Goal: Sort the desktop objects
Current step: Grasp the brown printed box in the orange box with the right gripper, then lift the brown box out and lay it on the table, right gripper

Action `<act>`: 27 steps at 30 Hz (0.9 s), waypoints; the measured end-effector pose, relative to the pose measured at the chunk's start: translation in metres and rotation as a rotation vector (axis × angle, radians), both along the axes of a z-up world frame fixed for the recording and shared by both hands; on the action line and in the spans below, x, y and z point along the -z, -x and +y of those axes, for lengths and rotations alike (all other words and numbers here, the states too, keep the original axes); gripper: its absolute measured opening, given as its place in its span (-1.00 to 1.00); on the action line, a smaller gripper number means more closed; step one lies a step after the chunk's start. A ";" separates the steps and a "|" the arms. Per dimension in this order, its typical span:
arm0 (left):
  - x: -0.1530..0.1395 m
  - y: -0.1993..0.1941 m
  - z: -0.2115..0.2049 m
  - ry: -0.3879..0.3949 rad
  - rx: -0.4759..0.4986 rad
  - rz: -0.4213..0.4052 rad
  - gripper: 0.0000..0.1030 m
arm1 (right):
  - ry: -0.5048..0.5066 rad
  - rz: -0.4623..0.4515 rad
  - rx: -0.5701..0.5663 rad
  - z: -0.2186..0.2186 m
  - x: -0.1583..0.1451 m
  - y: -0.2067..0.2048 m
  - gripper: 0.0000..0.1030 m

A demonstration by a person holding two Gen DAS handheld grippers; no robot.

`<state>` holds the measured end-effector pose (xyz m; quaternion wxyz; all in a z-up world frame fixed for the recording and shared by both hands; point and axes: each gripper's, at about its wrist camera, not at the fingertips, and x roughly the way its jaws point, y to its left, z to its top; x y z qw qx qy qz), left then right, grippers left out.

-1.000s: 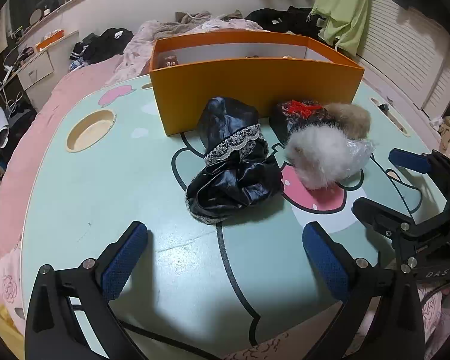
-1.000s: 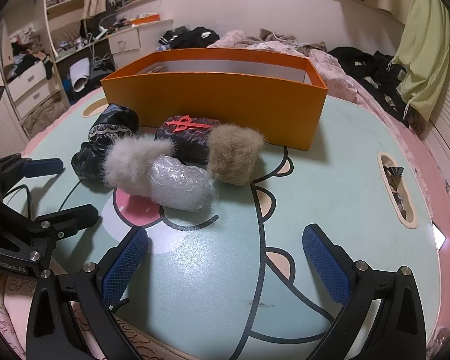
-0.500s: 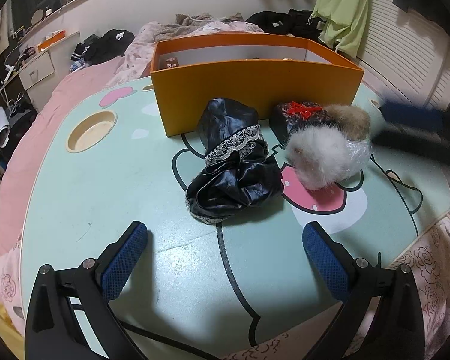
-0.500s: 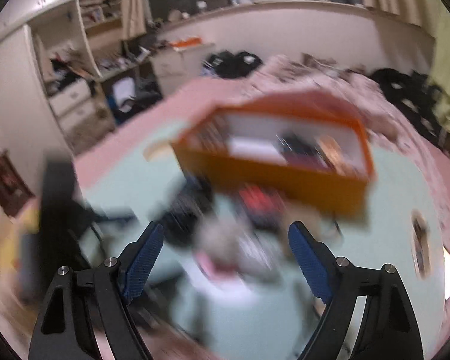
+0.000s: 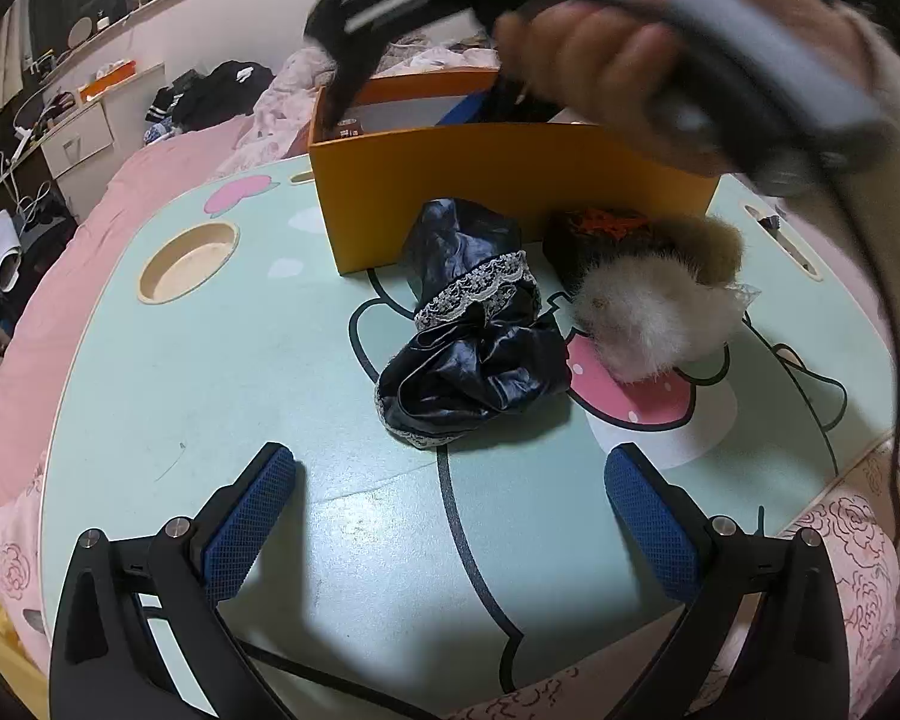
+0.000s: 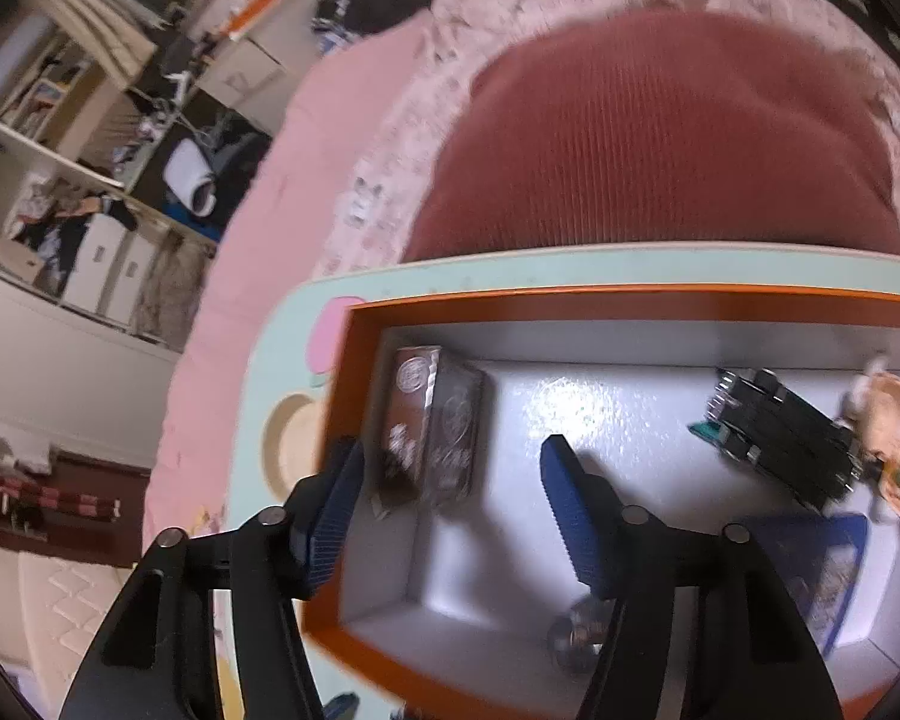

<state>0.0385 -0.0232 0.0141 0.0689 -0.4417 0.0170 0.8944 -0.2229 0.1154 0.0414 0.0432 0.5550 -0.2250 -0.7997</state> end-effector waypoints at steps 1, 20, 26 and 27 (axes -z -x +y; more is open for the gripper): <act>0.000 -0.001 0.000 -0.001 0.000 0.001 0.99 | -0.011 -0.004 -0.008 -0.001 0.002 0.005 0.12; 0.001 -0.002 0.003 -0.002 -0.001 0.004 0.99 | -0.053 0.303 0.009 0.036 -0.085 -0.110 -0.65; 0.001 -0.002 0.002 -0.002 0.000 0.003 0.99 | -0.210 0.312 0.101 0.055 -0.060 -0.219 -0.65; 0.001 -0.002 0.002 -0.002 0.000 0.003 0.99 | -0.225 0.297 0.122 0.061 -0.050 -0.227 -0.65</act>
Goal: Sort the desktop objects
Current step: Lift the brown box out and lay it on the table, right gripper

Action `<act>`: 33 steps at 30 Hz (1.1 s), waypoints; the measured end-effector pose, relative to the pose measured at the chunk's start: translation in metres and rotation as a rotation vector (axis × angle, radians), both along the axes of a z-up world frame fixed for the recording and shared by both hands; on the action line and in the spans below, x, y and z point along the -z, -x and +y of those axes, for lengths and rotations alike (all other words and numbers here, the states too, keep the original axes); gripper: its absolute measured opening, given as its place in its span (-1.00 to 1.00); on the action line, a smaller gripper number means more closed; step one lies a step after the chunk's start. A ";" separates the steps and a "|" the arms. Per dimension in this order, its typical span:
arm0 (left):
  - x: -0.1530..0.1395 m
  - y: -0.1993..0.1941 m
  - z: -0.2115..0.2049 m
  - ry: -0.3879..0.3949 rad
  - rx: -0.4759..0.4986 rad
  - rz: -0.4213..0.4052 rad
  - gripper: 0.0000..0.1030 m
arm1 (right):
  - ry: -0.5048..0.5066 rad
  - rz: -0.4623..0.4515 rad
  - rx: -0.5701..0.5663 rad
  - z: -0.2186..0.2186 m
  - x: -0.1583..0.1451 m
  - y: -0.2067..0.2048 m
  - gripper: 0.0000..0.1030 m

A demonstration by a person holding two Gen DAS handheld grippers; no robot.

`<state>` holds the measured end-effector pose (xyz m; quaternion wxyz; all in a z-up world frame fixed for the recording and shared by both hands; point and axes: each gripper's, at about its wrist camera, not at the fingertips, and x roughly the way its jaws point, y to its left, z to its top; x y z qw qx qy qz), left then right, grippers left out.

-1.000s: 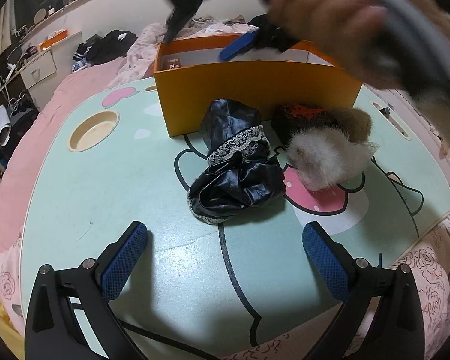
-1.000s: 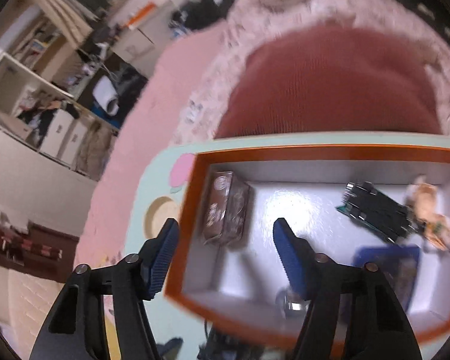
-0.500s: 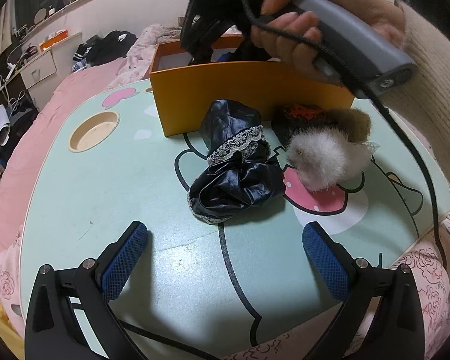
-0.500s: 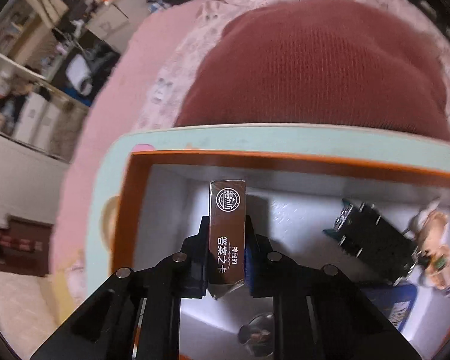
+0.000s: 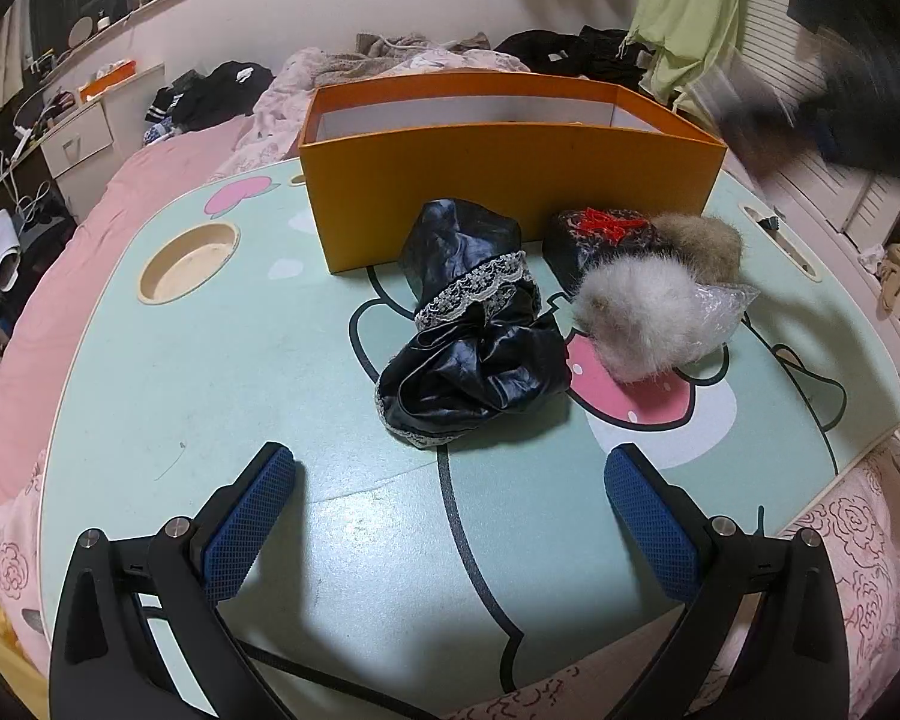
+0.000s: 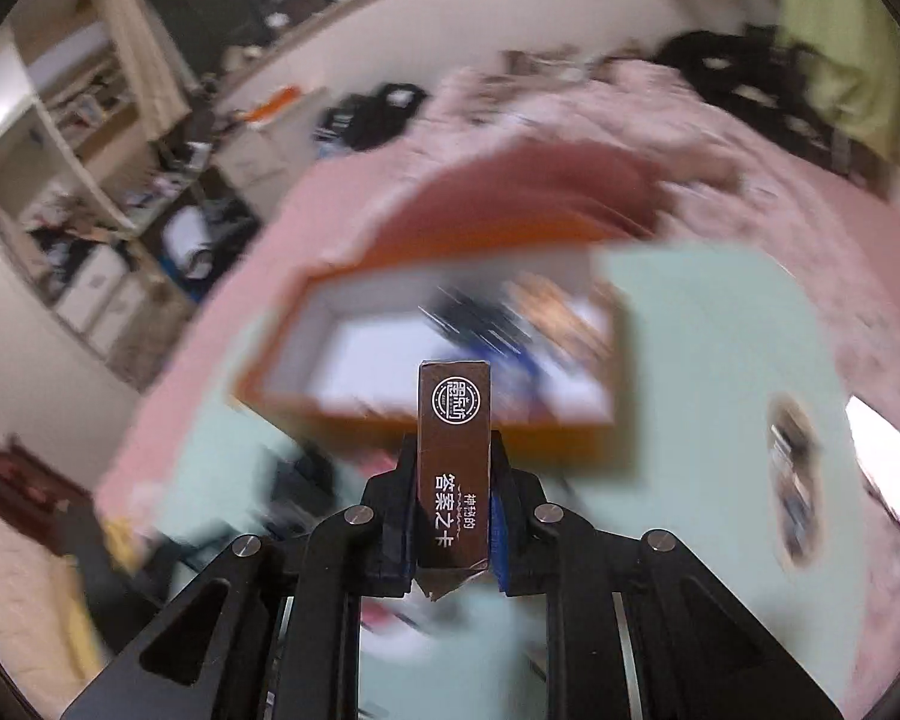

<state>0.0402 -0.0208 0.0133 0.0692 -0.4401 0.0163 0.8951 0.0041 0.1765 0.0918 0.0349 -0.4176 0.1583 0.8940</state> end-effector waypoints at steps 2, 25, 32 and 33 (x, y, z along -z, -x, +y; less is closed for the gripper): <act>0.000 0.000 0.000 0.000 0.000 0.000 0.99 | 0.008 -0.036 0.066 0.009 0.023 -0.019 -0.65; 0.000 0.000 0.001 0.000 0.001 0.000 0.99 | -0.288 -0.004 0.123 -0.038 0.073 -0.058 0.92; 0.000 0.000 0.000 0.001 0.002 -0.001 0.99 | -0.331 -0.024 0.110 -0.040 0.081 -0.059 1.00; 0.000 0.000 0.000 0.000 0.002 -0.001 0.99 | -0.331 -0.023 0.110 -0.039 0.082 -0.061 1.00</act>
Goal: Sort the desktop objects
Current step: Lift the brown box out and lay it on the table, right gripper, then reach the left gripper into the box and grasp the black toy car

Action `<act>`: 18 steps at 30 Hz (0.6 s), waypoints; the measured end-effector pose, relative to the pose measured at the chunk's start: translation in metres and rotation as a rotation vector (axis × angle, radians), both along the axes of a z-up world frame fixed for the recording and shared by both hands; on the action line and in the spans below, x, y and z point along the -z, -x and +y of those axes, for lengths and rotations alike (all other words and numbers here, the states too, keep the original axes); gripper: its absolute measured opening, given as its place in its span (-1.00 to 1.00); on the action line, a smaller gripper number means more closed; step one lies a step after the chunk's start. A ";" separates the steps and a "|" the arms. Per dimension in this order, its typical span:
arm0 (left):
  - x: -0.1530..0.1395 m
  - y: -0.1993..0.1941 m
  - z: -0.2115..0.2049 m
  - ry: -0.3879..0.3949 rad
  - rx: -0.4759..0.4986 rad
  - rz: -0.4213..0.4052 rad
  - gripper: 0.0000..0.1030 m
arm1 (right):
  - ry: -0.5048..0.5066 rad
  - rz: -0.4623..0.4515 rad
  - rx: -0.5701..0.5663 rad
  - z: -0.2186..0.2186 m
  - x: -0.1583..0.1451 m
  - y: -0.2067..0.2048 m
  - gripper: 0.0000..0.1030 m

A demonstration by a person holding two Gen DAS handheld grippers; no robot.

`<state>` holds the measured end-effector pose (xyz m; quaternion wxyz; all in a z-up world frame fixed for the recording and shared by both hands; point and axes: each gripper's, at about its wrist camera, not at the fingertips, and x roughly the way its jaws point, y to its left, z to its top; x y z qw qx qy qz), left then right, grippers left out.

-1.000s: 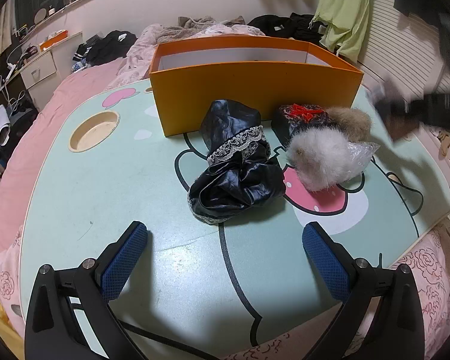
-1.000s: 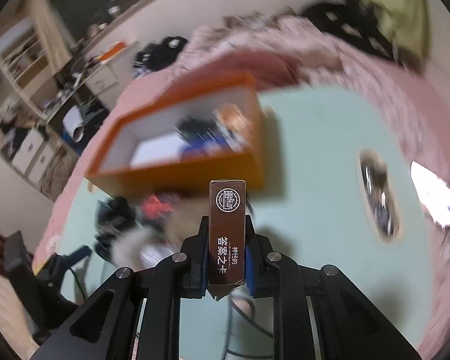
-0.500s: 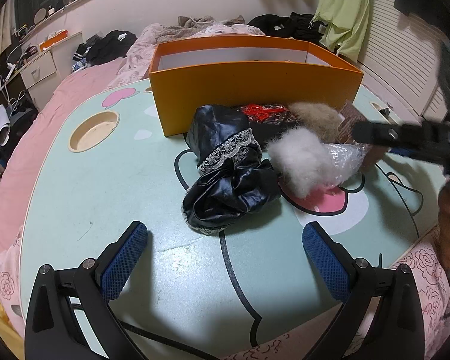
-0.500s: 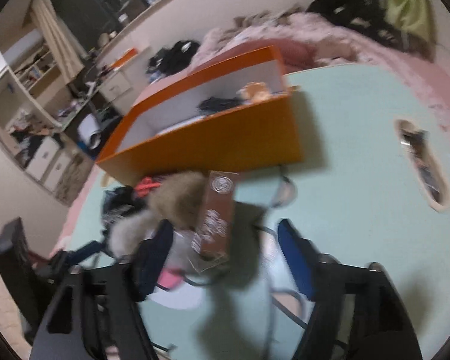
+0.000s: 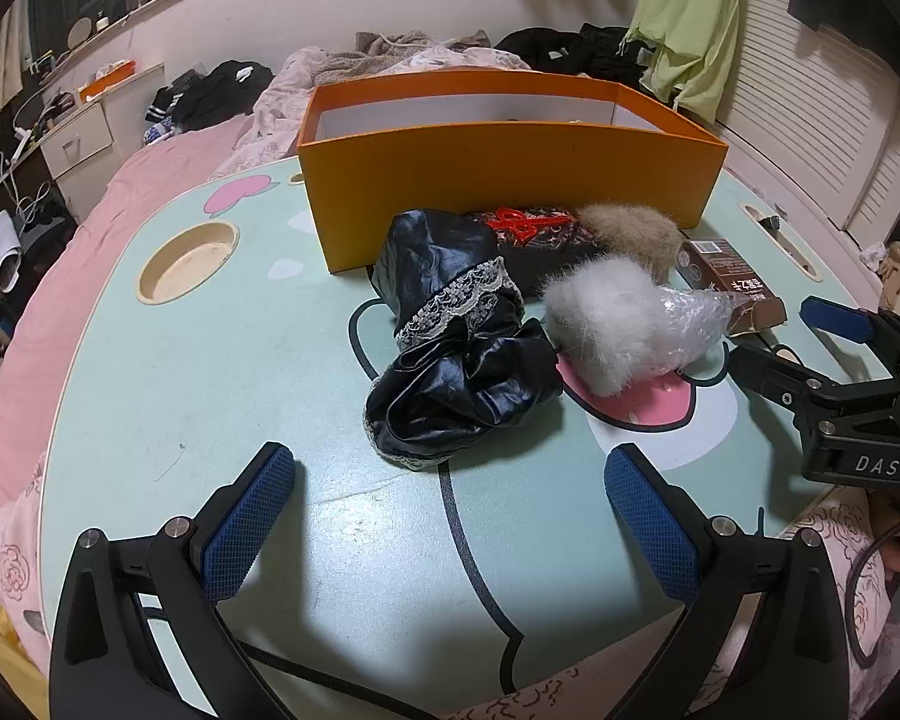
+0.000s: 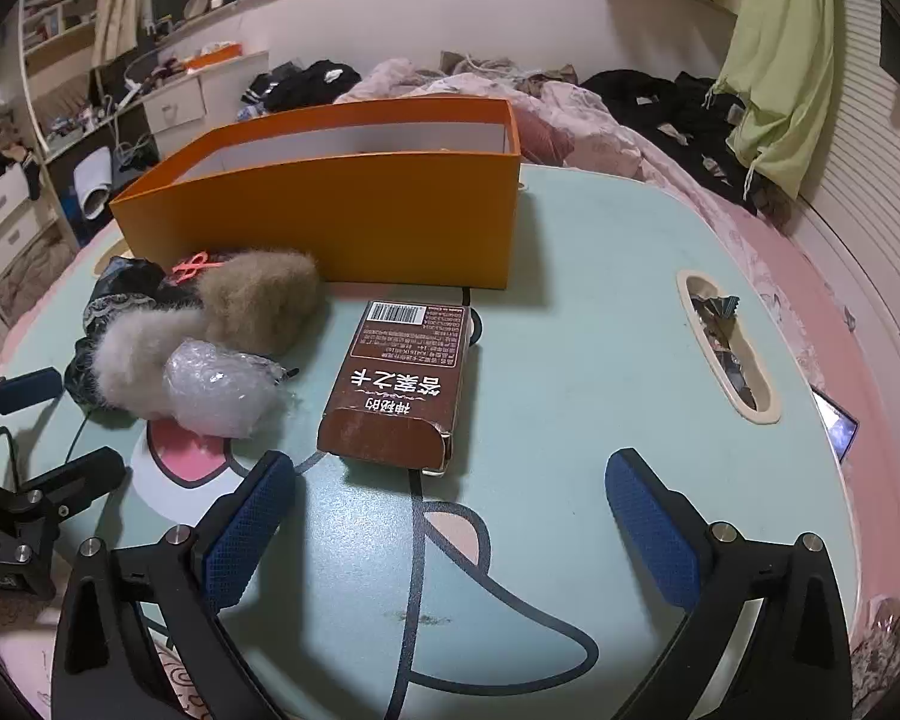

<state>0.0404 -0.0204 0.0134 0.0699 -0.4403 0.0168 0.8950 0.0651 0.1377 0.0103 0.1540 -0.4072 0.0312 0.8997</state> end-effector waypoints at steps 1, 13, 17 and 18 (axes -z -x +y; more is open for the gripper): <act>0.000 0.000 0.000 0.000 -0.001 0.000 0.99 | 0.000 0.000 0.000 0.001 0.000 -0.002 1.00; -0.056 0.010 -0.014 -0.120 0.015 0.067 0.99 | 0.000 0.001 0.006 0.000 0.000 -0.003 1.00; -0.098 0.057 0.009 -0.081 0.102 0.091 0.93 | 0.000 0.001 0.009 0.000 0.000 -0.001 1.00; -0.104 0.076 0.018 -0.074 0.131 0.073 0.85 | 0.001 0.002 0.009 0.000 0.000 -0.002 1.00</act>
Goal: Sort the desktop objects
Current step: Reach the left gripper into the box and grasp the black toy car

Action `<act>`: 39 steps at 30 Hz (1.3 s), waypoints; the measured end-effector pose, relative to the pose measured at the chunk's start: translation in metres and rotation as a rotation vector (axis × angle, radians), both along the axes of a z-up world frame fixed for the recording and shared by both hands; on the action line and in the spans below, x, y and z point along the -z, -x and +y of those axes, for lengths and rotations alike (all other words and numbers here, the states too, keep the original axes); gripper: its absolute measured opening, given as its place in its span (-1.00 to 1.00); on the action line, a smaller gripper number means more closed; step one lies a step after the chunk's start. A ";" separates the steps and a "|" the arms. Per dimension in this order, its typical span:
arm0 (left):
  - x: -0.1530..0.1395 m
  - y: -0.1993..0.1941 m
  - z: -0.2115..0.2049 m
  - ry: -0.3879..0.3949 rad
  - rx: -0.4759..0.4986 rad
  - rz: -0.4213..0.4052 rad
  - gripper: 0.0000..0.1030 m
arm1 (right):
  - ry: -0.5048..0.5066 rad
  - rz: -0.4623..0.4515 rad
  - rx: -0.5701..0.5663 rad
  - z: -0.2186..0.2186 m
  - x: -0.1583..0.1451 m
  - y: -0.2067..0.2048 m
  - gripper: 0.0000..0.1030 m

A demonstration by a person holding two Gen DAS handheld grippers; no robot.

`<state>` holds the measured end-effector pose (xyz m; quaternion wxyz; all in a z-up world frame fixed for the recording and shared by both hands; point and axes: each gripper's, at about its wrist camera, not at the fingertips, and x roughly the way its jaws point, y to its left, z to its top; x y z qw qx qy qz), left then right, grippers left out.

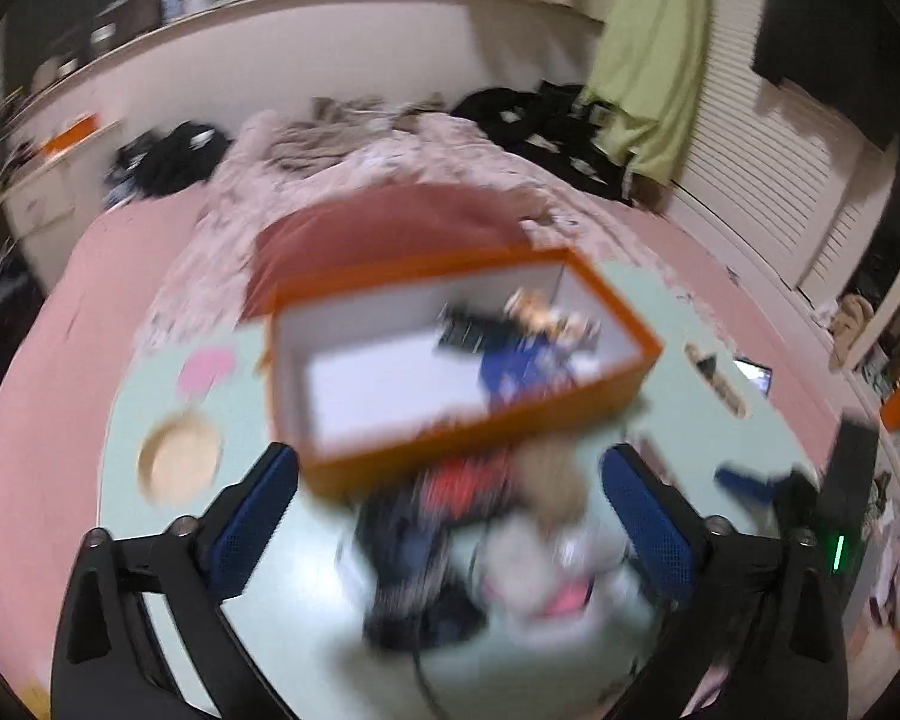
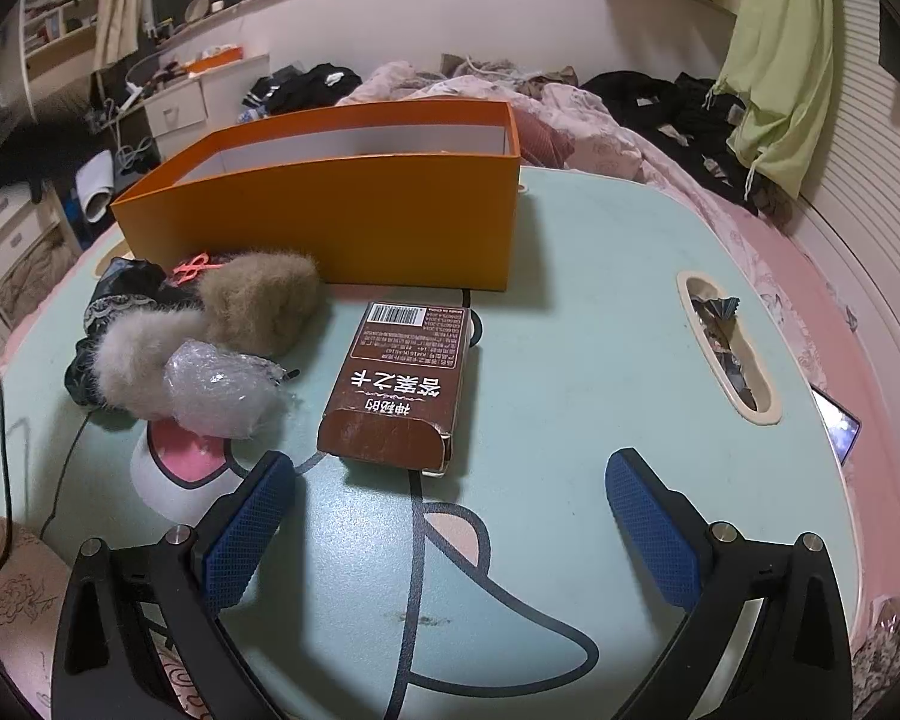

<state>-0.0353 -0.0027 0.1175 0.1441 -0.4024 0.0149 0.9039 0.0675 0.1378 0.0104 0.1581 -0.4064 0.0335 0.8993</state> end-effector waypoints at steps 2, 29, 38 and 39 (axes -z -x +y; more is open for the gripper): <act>-0.003 0.040 0.019 0.022 0.043 -0.057 0.76 | 0.000 0.001 0.001 0.001 0.000 -0.001 1.00; 0.067 0.166 0.068 -0.032 0.116 -0.375 -0.13 | 0.003 0.005 0.010 -0.001 0.000 0.001 1.00; 0.038 0.146 0.054 -0.165 0.153 -0.320 -0.57 | 0.003 0.006 0.014 0.000 0.000 0.000 1.00; 0.038 0.146 0.055 -0.164 0.148 -0.321 -0.57 | 0.003 0.006 0.014 0.000 0.001 -0.001 1.00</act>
